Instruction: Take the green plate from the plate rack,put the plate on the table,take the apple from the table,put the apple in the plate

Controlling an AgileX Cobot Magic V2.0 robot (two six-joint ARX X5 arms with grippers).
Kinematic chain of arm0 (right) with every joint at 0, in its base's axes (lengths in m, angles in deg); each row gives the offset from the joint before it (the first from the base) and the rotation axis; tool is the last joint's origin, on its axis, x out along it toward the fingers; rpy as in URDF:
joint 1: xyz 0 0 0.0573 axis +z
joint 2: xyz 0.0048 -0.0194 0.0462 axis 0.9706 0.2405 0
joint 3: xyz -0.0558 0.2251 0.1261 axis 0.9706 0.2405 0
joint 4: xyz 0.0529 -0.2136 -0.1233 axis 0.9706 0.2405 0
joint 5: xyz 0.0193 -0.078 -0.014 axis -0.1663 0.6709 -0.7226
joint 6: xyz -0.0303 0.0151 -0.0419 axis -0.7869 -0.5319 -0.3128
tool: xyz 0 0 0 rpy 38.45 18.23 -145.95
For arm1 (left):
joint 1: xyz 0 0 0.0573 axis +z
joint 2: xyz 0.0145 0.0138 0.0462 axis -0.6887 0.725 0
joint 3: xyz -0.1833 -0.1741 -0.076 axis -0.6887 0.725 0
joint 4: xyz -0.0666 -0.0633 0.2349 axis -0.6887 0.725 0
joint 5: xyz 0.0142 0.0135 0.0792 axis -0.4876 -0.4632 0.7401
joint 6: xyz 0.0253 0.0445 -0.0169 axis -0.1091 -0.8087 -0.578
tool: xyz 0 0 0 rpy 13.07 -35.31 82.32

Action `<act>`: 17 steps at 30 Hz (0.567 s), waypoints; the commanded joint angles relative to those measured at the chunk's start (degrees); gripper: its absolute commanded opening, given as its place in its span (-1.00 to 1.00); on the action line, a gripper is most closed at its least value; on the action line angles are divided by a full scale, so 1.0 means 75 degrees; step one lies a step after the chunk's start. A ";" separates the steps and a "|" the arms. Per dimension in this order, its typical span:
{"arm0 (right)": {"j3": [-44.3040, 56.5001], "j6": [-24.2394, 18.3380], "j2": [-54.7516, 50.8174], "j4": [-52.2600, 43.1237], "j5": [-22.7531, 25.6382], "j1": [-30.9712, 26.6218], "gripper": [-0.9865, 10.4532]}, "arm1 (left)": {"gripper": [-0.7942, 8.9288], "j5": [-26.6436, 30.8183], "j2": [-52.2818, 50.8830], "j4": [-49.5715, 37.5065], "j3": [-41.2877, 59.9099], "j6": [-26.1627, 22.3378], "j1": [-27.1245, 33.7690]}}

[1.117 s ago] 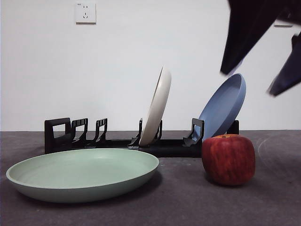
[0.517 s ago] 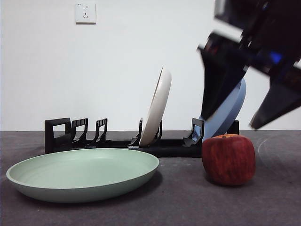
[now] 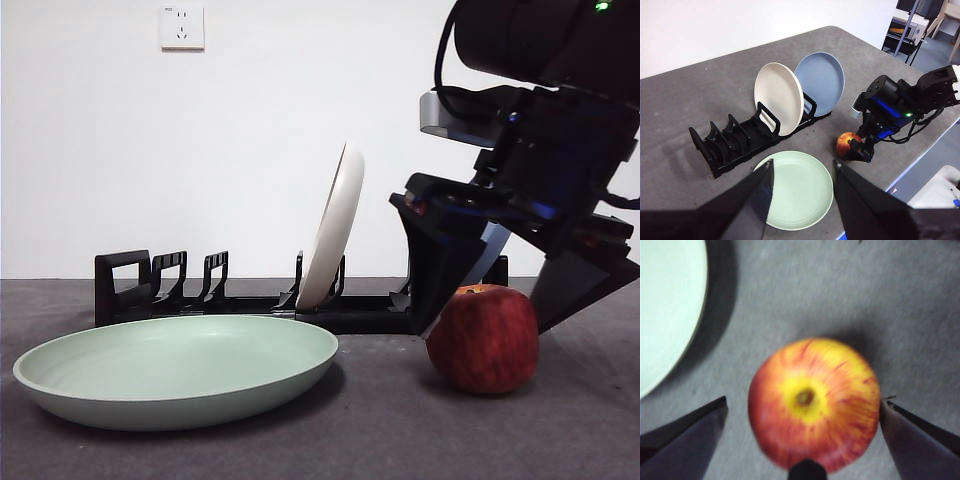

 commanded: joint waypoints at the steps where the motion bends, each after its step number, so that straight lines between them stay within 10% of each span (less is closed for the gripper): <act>1: 0.0061 0.0134 0.0085 -0.0087 0.0134 0.0006 -0.12 | -0.43 -0.0020 -0.0035 0.0000 -0.0003 0.0012 0.0017; 8: 0.0023 0.0137 0.0073 -0.0085 0.0125 0.0006 -0.85 | -0.43 -0.0015 -0.0035 -0.0003 -0.0003 -0.0020 0.0017; 17: -0.1641 0.0233 0.0058 0.0455 -0.1754 0.0026 -0.85 | -0.43 -0.0020 -0.0032 0.0000 0.0000 -0.0041 0.0017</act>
